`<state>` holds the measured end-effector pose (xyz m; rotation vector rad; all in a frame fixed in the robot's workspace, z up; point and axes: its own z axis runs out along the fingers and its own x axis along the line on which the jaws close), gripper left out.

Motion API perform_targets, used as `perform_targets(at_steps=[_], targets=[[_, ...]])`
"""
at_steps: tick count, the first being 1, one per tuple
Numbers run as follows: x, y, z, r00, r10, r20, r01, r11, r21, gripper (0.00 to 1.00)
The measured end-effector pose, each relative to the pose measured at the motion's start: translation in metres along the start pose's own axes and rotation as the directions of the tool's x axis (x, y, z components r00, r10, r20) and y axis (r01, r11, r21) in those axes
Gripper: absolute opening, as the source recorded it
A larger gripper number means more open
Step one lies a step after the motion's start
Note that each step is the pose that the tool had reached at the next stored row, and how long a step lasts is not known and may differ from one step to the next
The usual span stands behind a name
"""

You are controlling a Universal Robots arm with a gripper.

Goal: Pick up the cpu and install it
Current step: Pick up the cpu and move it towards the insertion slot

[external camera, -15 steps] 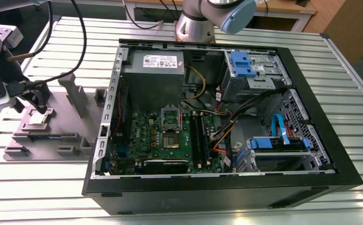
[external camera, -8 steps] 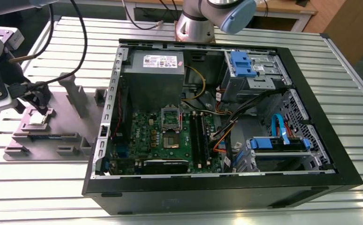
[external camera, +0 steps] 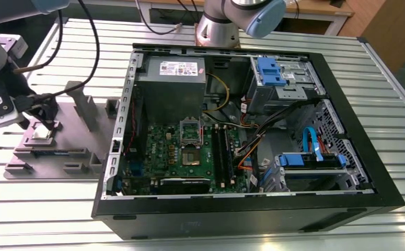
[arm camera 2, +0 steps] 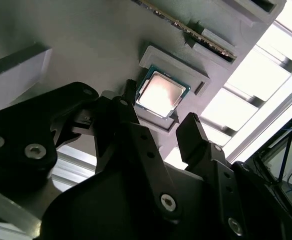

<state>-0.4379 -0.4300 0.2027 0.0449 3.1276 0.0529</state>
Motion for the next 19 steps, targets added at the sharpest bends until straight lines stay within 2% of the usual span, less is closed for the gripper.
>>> perform_targets(at_steps=[13, 19], targets=[[0.0002, -0.0004, 0.0119, 0.9984, -0.057, -0.0078, 0.057, 0.9984, -0.0005, 0.59], [0.0002, -0.0006, 0.0154, 0.9982, -0.059, -0.0077, 0.059, 0.9983, -0.0006, 0.59]])
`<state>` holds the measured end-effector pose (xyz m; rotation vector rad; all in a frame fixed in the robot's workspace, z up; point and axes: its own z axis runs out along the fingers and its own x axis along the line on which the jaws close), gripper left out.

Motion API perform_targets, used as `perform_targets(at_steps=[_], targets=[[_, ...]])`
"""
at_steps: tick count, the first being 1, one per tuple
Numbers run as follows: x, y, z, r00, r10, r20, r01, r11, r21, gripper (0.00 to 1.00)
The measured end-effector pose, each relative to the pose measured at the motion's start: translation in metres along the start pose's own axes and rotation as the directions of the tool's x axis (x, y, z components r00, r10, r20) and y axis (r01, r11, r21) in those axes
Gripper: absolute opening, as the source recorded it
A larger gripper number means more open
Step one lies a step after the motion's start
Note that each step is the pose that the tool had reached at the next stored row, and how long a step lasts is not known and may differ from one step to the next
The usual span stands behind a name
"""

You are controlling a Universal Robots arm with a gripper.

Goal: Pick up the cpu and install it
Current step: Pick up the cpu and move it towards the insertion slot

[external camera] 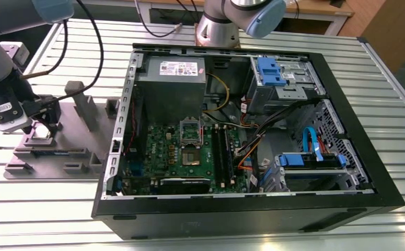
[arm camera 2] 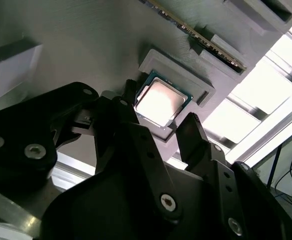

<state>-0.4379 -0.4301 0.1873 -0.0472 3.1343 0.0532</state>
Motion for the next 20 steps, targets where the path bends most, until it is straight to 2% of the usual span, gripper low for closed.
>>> perform_targets(at_steps=[10, 20], targets=[[0.0000, -0.0001, 0.0043, 1.0000, 0.000, 0.0000, 0.000, 1.0000, 0.0004, 0.59], [0.0000, -0.0002, 0.0049, 1.0000, 0.000, 0.0001, 0.000, 1.0000, 0.0004, 0.59]])
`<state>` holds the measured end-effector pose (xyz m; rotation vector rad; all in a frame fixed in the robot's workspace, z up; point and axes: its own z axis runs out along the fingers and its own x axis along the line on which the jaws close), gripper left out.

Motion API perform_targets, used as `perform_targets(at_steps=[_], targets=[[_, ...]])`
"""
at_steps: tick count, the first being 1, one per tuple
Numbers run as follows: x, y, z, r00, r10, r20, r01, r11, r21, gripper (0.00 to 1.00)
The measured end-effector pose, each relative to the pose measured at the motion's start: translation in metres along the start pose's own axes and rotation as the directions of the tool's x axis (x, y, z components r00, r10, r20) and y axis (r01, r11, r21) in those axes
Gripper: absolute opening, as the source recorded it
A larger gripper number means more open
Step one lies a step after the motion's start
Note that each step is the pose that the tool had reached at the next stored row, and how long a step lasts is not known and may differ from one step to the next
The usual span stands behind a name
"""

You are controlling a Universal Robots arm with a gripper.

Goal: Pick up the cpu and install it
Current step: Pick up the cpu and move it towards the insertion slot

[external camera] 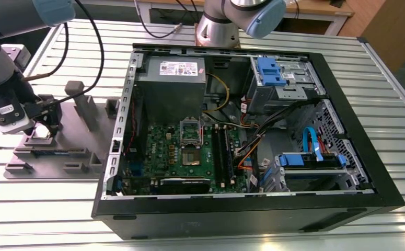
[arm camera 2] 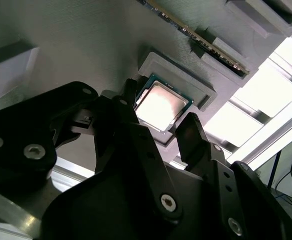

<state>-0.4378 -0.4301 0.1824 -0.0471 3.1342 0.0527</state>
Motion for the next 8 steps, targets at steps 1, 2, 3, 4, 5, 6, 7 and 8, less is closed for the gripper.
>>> perform_targets(at_steps=[1, 2, 3, 4, 5, 6, 7, 8], targets=[[0.0000, 0.0000, 0.0000, 1.0000, 0.000, 0.0000, 0.000, 1.0000, 0.0000, 0.59], [0.0000, 0.0000, 0.0000, 1.0000, 0.000, -0.0001, 0.000, 1.0000, 0.0000, 0.59], [0.0000, 0.0000, 0.0000, 1.0000, 0.000, -0.0001, 0.000, 1.0000, 0.0000, 0.59], [0.0000, 0.0000, 0.0000, 1.0000, 0.000, -0.0001, 0.000, 1.0000, 0.0001, 0.59], [0.0000, 0.0000, -0.0001, 1.0000, 0.000, 0.0000, 0.000, 1.0000, 0.0000, 0.59], [0.0000, 0.0000, -0.0006, 1.0000, 0.000, 0.0001, 0.000, 1.0000, -0.0001, 0.59], [0.0000, 0.0001, -0.0009, 1.0000, 0.000, 0.0002, 0.000, 1.0000, -0.0001, 0.59], [0.0000, 0.0001, -0.0009, 1.0000, 0.000, 0.0003, 0.000, 1.0000, -0.0002, 0.59]])
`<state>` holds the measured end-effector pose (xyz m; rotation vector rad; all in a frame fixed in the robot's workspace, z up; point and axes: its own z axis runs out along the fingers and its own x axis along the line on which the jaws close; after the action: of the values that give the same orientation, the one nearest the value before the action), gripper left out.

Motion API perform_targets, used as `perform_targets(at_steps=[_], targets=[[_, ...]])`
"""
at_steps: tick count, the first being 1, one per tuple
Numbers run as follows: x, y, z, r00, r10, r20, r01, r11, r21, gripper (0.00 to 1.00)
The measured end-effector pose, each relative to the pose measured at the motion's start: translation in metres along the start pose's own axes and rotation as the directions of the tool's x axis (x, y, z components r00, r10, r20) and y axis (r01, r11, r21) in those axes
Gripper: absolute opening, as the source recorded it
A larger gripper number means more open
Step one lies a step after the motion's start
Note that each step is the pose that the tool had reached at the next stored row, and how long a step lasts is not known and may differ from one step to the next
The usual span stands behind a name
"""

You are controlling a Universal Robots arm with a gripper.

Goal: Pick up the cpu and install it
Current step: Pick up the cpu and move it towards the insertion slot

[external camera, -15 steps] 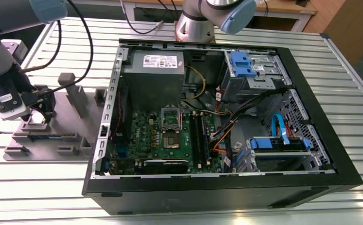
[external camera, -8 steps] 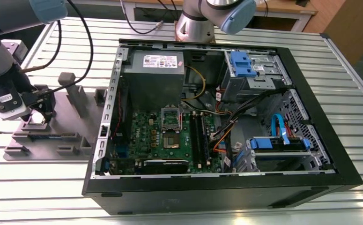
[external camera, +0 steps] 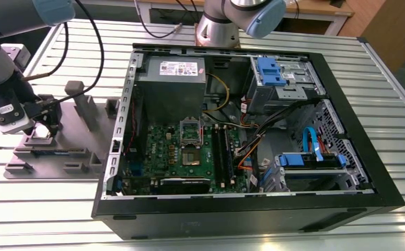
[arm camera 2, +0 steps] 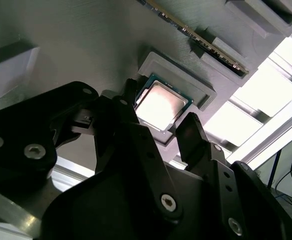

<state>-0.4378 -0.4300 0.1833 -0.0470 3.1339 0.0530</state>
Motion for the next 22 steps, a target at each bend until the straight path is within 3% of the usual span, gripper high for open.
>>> perform_targets(at_steps=[9, 11, 13, 22], targets=[[0.0000, 0.0000, -0.0004, 1.0000, 0.000, -0.0003, 0.000, 1.0000, 0.0002, 0.59], [0.0000, 0.0000, -0.0005, 1.0000, 0.000, -0.0003, 0.000, 1.0000, 0.0002, 0.58], [0.0000, 0.0000, -0.0006, 1.0000, 0.000, -0.0004, 0.000, 1.0000, 0.0002, 0.47], [0.0000, 0.0000, -0.0007, 1.0000, 0.000, -0.0003, 0.000, 1.0000, 0.0002, 0.47]])
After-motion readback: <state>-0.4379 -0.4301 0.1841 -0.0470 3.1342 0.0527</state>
